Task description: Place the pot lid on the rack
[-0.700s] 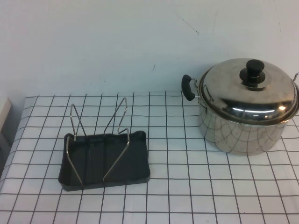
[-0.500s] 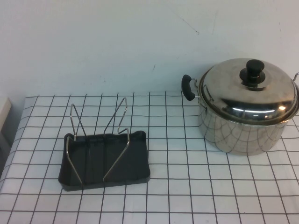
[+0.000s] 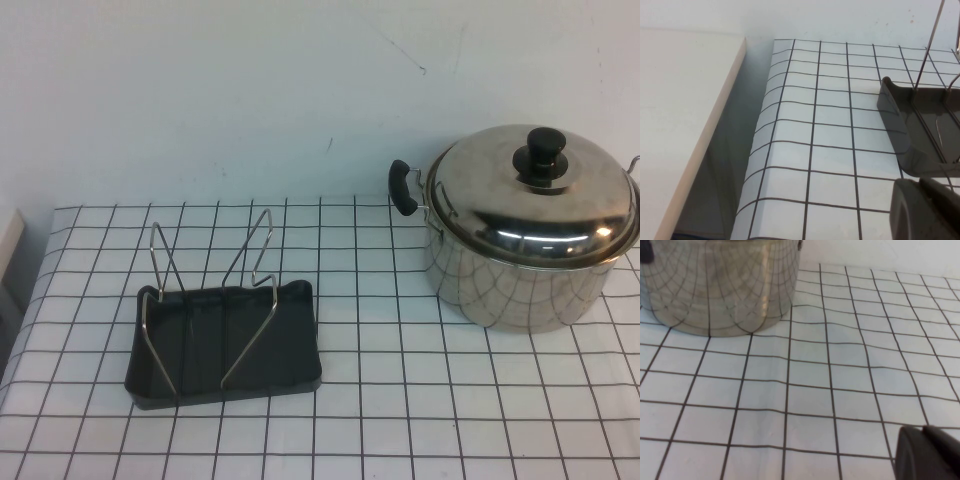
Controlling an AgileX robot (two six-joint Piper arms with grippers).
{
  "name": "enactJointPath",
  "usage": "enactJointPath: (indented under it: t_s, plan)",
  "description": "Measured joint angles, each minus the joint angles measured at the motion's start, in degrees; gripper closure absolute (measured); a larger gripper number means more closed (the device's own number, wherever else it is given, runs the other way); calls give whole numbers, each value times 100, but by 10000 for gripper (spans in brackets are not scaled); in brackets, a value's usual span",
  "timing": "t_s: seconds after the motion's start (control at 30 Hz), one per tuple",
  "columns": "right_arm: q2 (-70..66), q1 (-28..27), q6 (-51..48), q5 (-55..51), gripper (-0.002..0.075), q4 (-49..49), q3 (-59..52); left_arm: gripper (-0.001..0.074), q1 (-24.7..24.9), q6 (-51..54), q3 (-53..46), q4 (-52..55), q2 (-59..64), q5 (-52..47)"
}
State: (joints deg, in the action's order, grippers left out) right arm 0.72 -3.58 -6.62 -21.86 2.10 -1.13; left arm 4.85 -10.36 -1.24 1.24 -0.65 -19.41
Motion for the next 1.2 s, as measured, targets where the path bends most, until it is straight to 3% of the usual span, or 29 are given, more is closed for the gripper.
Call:
enactJointPath:
  t_s: [0.7, 0.8, 1.07, 1.2]
  plan:
    - [0, 0, 0, 245, 729, 0, -34, 738, 0, 0, -14, 0, 0, 235]
    - [0, 0, 0, 952, 729, 0, -46, 738, 0, 0, -39, 0, 0, 1073]
    - [0, 0, 0, 4168, 729, 0, -46, 738, 0, 0, -39, 26, 0, 4450]
    - [0, 0, 0, 5352, 729, -4, -46, 738, 0, 0, -39, 39, 0, 5346]
